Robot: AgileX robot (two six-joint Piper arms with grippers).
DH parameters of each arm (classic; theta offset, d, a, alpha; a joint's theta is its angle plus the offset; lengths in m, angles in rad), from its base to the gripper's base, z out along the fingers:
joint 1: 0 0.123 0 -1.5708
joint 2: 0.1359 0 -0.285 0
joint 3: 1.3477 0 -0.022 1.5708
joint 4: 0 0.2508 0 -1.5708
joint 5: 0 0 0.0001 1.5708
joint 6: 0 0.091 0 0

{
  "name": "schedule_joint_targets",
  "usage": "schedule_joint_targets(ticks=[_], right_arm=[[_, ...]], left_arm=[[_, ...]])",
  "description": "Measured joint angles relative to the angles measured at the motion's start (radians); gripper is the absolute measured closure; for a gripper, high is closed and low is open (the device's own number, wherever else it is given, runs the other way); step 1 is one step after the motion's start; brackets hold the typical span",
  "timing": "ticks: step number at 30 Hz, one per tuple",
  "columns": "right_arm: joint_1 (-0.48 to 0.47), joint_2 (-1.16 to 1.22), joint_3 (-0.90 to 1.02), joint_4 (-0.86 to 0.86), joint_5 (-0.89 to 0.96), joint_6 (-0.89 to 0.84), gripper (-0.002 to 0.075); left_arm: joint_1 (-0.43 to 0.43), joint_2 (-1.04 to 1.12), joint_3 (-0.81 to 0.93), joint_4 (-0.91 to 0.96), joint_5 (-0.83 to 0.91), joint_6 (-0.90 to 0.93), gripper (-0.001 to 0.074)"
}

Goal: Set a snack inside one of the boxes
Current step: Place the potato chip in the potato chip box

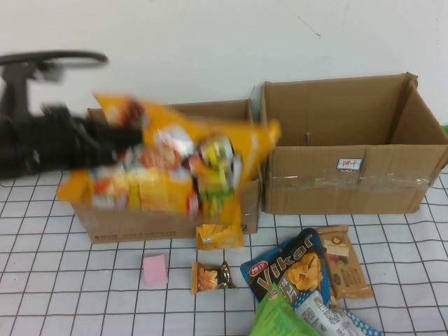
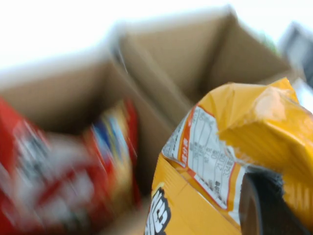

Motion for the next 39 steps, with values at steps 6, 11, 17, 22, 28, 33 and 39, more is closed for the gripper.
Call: schedule_joint_targets(ticks=[6, 11, 17, 22, 28, 33, 39], right_arm=[[0.0, 0.0, 0.0, 0.0, 0.0, 0.0, 0.0727], [0.0, 0.0, 0.0, 0.0, 0.0, 0.0, 0.0727], [0.0, 0.0, 0.0, 0.0, 0.0, 0.0, 0.0727], [0.0, 0.0, 0.0, 0.0, 0.0, 0.0, 0.0727], [0.0, 0.0, 0.0, 0.0, 0.0, 0.0, 0.0727], [0.0, 0.0, 0.0, 0.0, 0.0, 0.0, 0.0727], [0.0, 0.0, 0.0, 0.0, 0.0, 0.0, 0.0727]], left_arm=[[0.0, -0.06, 0.0, -0.264, -0.193, 0.251, 0.0703], [0.0, 0.009, -0.039, -0.3, -0.295, 0.354, 0.0703], [0.0, 0.2, -0.154, -0.311, -0.281, 0.371, 0.0703], [0.0, 0.363, -0.241, -0.311, -0.21, 0.369, 0.0703], [0.0, 0.499, -0.278, -0.317, -0.219, 0.371, 0.0506], [0.0, 0.563, -0.278, -0.319, -0.299, 0.321, 0.0223], [0.0, 0.532, -0.278, -0.323, -0.296, 0.317, 0.018]])
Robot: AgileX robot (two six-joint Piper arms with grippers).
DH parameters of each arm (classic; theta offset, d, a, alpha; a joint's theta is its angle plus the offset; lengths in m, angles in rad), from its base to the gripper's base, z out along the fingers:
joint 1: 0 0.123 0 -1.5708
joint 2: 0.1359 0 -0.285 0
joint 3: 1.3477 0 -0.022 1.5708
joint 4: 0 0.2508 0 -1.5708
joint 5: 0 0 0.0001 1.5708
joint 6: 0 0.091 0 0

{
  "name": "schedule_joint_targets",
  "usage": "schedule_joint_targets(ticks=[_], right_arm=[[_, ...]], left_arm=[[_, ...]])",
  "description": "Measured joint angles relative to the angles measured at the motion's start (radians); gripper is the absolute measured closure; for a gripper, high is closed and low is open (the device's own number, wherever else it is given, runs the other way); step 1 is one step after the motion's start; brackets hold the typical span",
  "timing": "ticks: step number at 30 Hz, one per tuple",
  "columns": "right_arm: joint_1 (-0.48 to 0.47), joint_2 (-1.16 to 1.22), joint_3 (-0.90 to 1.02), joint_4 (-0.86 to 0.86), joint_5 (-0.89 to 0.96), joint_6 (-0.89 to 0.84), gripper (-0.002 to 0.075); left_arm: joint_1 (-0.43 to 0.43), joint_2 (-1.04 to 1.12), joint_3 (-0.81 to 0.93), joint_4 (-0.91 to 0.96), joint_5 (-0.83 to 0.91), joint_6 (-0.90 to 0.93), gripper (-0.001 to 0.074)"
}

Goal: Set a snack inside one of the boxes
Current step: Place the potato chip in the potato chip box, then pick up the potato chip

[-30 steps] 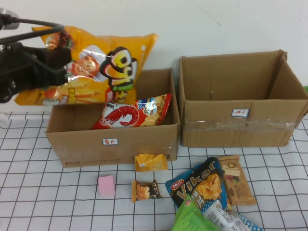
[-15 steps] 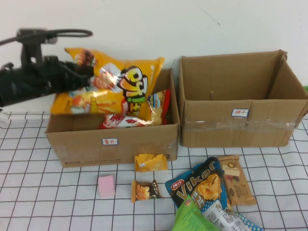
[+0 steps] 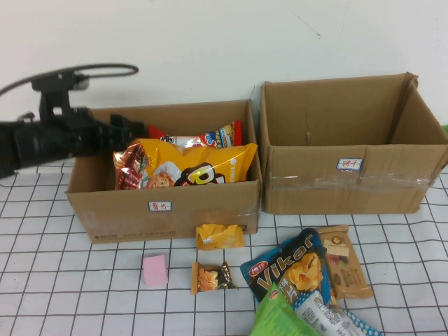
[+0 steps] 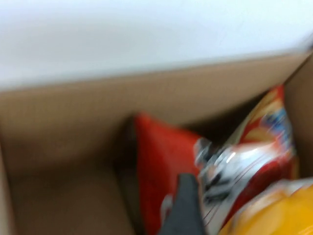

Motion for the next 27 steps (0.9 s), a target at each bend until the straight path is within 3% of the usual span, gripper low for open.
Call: schedule_joint_targets(ticks=[3, 7, 10, 15, 20, 22, 27], right_arm=[[0.0, 0.0, 0.0, 0.0, 0.0, 0.0, 0.0727], [0.0, 0.0, 0.0, 0.0, 0.0, 0.0, 0.0727], [0.0, 0.0, 0.0, 0.0, 0.0, 0.0, 0.0727], [0.0, 0.0, 0.0, -0.001, 0.0, 0.0, 0.0727], [0.0, 0.0, 0.0, 0.039, -0.002, 0.032, 0.0727], [0.0, 0.0, 0.0, 0.149, -0.006, 0.097, 0.0727], [0.0, 0.0, 0.002, 0.615, -0.01, 0.297, 0.0727]], left_arm=[[0.0, -0.073, 0.0, 0.014, 0.012, 0.0, 0.0268], [0.0, -0.232, 0.0, 0.145, 0.034, -0.01, 0.0564], [0.0, -0.344, 0.003, 0.302, 0.053, -0.096, 0.0683], [0.0, -0.535, 0.134, 0.438, 0.059, -0.207, 0.0727], [0.0, -0.795, 0.431, 0.394, -0.053, -0.217, 0.0734], [0.0, -0.885, 0.536, 0.318, -0.116, -0.217, 0.0735], [0.0, -1.072, 0.753, 0.237, -0.206, -0.217, 0.0735]])
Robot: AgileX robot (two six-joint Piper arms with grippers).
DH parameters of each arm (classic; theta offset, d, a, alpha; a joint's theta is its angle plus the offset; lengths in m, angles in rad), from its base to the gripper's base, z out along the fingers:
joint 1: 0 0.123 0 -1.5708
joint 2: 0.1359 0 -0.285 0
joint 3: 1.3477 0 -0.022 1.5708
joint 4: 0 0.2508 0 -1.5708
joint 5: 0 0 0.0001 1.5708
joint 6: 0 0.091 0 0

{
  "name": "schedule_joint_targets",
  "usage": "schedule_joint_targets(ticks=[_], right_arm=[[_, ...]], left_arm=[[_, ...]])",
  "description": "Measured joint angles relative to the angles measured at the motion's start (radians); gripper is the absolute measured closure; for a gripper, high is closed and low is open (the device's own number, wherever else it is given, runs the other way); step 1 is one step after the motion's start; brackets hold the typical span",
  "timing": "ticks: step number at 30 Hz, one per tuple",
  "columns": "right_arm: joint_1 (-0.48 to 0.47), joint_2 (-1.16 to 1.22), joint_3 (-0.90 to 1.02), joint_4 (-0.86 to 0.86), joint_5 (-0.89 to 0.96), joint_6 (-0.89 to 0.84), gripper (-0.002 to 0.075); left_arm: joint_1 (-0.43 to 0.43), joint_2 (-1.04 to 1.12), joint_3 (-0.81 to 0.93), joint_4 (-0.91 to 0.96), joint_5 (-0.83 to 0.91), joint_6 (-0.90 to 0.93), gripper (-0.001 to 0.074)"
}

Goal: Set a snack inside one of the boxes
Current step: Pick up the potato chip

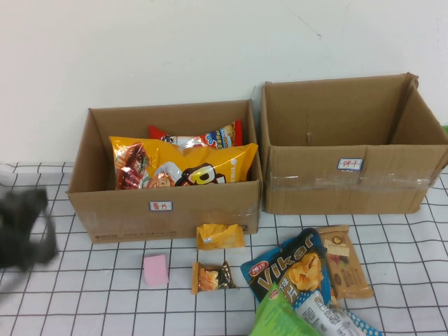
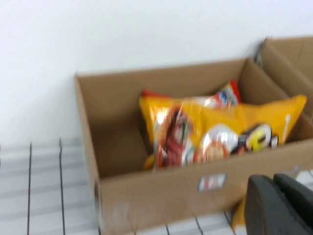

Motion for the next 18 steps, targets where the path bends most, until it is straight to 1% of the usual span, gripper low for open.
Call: schedule_joint_targets(ticks=[1, 3, 7, 11, 13, 15, 18], right_arm=[[0.0, 0.0, 0.0, 0.058, -0.007, 0.012, 0.0727], [0.0, 0.0, 0.0, 0.111, -0.027, 0.018, 0.0727], [0.0, 0.0, 0.0, 0.154, -0.05, -0.002, 0.0727], [0.0, 0.0, 0.0, 0.186, -0.029, -0.04, 0.0727], [0.0, 0.0, 0.0, 0.212, -0.004, -0.124, 0.0727], [0.0, 0.0, -0.009, 0.253, 0.04, -0.262, 0.0727], [0.0, 0.004, -0.072, 0.301, 0.11, -0.515, 0.0727]], left_arm=[[0.0, -0.038, 0.039, -0.005, -0.005, 0.0, 0.0735], [0.0, -0.111, 0.104, -0.009, -0.012, 0.0, 0.0735], [0.0, -0.266, 0.212, -0.015, -0.027, 0.0, 0.0735], [0.0, -0.397, 0.272, -0.02, -0.062, 0.0, 0.0735], [0.0, -0.456, 0.291, -0.026, -0.069, -0.001, 0.0735], [0.0, -0.5, 0.304, -0.028, -0.062, -0.004, 0.0735], [0.0, -0.552, 0.315, -0.028, -0.017, -0.007, 0.0735]])
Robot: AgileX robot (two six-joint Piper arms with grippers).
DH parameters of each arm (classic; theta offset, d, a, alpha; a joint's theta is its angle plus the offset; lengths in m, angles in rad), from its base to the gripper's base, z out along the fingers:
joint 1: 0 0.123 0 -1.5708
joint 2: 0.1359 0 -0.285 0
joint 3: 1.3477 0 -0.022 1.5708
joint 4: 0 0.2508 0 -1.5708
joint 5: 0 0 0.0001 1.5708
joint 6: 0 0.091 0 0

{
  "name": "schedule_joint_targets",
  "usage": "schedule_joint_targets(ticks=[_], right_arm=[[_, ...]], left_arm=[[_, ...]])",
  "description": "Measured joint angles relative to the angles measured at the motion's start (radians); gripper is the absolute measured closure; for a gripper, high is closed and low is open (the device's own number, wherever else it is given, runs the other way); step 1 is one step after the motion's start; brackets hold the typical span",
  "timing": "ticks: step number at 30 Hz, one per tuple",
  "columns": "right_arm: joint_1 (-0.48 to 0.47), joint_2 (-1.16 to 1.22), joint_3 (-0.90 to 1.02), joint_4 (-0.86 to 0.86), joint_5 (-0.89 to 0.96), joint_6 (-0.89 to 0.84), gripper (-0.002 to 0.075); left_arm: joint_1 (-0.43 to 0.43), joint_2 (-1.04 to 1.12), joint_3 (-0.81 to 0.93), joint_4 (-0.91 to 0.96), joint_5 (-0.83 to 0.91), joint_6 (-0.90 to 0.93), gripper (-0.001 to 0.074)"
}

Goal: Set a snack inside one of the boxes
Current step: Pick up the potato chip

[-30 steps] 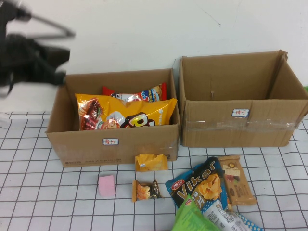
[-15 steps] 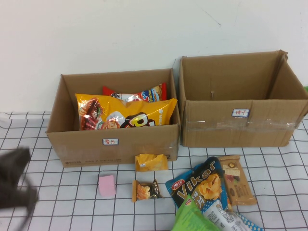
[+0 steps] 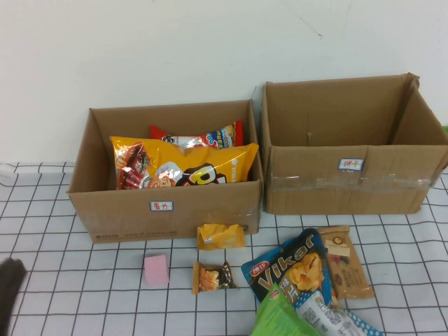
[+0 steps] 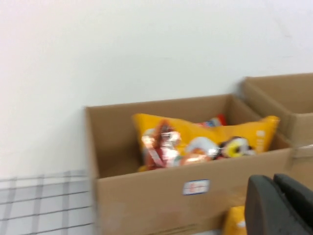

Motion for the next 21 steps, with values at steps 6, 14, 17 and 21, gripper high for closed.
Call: schedule_joint_targets(ticks=[6, 14, 17, 21], right_arm=[[0.0, 0.106, -0.187, 0.019, 0.106, -0.354, 0.0727], [0.012, 0.346, -0.466, 0.0, 0.316, -0.648, 0.0727], [0.041, 0.454, -0.564, -0.066, 0.448, -0.694, 0.0727], [0.083, 0.627, -0.689, -0.169, 0.647, -0.707, 0.0727]], left_arm=[[0.0, -0.017, 0.018, -0.002, 0.129, 0.0, 0.0735], [0.0, -0.017, 0.02, 0.0, 0.233, -0.002, 0.0735], [0.0, -0.017, 0.02, 0.0, 0.239, 0.015, 0.0735], [0.0, -0.017, 0.02, 0.0, 0.215, 0.071, 0.0735]])
